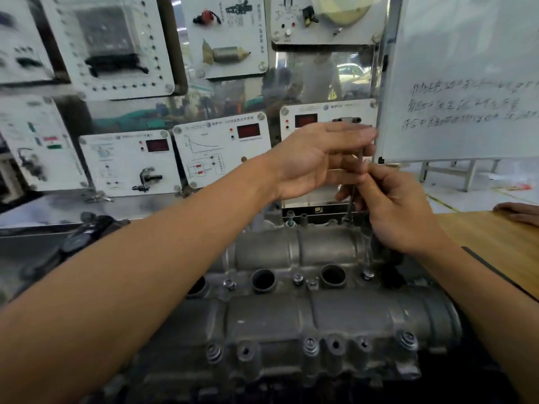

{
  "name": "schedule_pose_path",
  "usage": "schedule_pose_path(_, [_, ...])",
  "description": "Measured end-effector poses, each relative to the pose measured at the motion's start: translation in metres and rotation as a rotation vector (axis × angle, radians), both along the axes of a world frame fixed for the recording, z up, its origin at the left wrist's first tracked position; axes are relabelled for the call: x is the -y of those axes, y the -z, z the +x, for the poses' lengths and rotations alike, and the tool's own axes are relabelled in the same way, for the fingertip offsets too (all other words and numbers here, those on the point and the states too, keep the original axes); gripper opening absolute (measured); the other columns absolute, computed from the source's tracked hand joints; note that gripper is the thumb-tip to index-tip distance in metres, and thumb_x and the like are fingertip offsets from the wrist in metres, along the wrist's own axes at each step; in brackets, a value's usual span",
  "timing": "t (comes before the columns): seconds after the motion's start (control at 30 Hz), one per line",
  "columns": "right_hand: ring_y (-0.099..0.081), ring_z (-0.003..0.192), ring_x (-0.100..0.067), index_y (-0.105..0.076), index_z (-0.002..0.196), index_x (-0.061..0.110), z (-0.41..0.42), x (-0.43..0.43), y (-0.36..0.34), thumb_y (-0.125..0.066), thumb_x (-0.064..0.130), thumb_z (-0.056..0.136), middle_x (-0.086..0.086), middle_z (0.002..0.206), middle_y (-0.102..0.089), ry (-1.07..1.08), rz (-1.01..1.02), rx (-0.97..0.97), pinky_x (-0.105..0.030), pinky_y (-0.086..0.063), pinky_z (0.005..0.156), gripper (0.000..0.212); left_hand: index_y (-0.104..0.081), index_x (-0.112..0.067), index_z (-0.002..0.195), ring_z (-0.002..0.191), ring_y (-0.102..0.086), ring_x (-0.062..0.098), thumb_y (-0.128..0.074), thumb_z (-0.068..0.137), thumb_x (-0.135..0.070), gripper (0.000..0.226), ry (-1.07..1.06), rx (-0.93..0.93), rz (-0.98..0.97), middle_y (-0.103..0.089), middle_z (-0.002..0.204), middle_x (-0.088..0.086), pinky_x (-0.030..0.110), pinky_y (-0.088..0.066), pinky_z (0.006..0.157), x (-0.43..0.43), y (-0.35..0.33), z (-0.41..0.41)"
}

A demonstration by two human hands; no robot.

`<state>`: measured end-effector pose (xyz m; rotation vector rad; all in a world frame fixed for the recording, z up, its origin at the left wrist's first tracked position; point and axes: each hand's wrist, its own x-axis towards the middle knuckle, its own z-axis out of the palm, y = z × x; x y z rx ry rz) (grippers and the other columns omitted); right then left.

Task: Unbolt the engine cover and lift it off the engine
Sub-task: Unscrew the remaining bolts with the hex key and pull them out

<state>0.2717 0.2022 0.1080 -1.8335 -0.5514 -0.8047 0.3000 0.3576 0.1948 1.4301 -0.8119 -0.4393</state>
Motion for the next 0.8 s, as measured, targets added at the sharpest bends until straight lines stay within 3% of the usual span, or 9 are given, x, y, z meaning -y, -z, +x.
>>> schedule_pose_path(0.07, [-0.054,0.055,-0.032,-0.07,0.089,0.012,-0.001,-0.001,-0.001,-0.049,0.026,0.103,-0.016,0.071,-0.069,-0.01,-0.011,0.009,-0.039,-0.043,0.049,0.029,-0.065,-0.003,0.1,0.053,-0.057,0.014,-0.067,0.093,-0.015,0.014,-0.126,0.118,0.034,-0.061,0.075,0.003,0.027,-0.053,0.05,0.006,0.0,-0.001])
schedule_pose_path(0.13, [-0.052,0.048,-0.014,-0.071,0.086,0.013,-0.002,-0.001,-0.001,-0.053,0.022,0.102,-0.002,0.062,-0.066,-0.007,-0.041,0.026,-0.023,-0.04,0.045,0.026,-0.065,0.001,0.096,0.039,-0.048,0.011,-0.073,0.089,-0.019,0.022,-0.272,0.194,0.047,-0.058,0.063,0.001,0.022,-0.045,0.041,0.015,0.001,-0.003])
schedule_pose_path(0.2, [-0.051,0.049,-0.005,-0.071,0.086,0.013,-0.002,-0.002,-0.001,-0.053,0.019,0.102,0.01,0.06,-0.064,-0.009,-0.034,0.011,-0.015,-0.039,0.048,0.025,-0.063,0.0,0.089,0.031,-0.04,0.01,-0.071,0.09,-0.021,0.022,-0.389,0.205,0.027,-0.057,0.054,0.0,0.019,-0.036,0.036,0.025,0.002,-0.005])
schedule_pose_path(0.3, [-0.048,0.049,-0.005,-0.072,0.087,0.013,-0.003,-0.002,-0.001,-0.051,0.017,0.103,0.017,0.058,-0.063,-0.009,-0.009,-0.012,-0.014,-0.038,0.047,0.026,-0.063,0.002,0.094,0.03,-0.036,0.009,-0.059,0.094,-0.016,0.018,-0.46,0.126,-0.002,-0.056,0.049,0.0,0.018,-0.03,0.036,0.034,0.0,-0.007])
schedule_pose_path(0.47, [-0.048,0.049,-0.016,-0.07,0.081,0.013,-0.005,-0.003,-0.003,-0.047,0.02,0.105,-0.013,0.062,-0.063,0.003,0.003,-0.01,-0.023,-0.038,0.048,0.034,-0.063,-0.004,0.101,0.04,-0.05,0.013,-0.041,0.097,-0.01,0.024,-0.235,-0.124,-0.14,-0.064,0.063,0.006,0.023,-0.045,0.041,0.024,-0.002,-0.004])
schedule_pose_path(0.63, [-0.047,0.045,-0.005,-0.071,0.084,0.008,-0.002,0.0,-0.001,-0.042,0.022,0.106,0.0,0.055,-0.059,0.008,-0.007,-0.011,-0.018,-0.036,0.045,0.039,-0.063,-0.005,0.114,0.074,-0.073,0.023,-0.038,0.094,-0.012,0.033,0.105,-0.213,-0.121,-0.073,0.092,0.011,0.03,-0.056,0.068,0.006,0.0,0.003])
schedule_pose_path(0.73, [-0.047,0.043,-0.002,-0.072,0.08,0.01,0.002,0.001,0.0,-0.041,0.022,0.107,0.007,0.048,-0.053,0.036,-0.032,-0.023,-0.011,-0.033,0.045,0.043,-0.064,-0.005,0.112,0.085,-0.074,0.025,-0.044,0.088,-0.012,0.033,0.18,-0.2,-0.119,-0.074,0.095,0.01,0.029,-0.056,0.071,0.002,0.002,0.005])
schedule_pose_path(0.8, [-0.048,0.045,-0.003,-0.07,0.083,0.013,0.001,0.0,-0.001,-0.04,0.019,0.107,0.011,0.053,-0.06,0.041,-0.054,-0.028,-0.016,-0.037,0.046,0.039,-0.065,-0.008,0.109,0.082,-0.074,0.022,-0.053,0.086,-0.014,0.026,0.138,-0.148,-0.11,-0.073,0.093,0.006,0.026,-0.056,0.067,0.003,0.004,0.006])
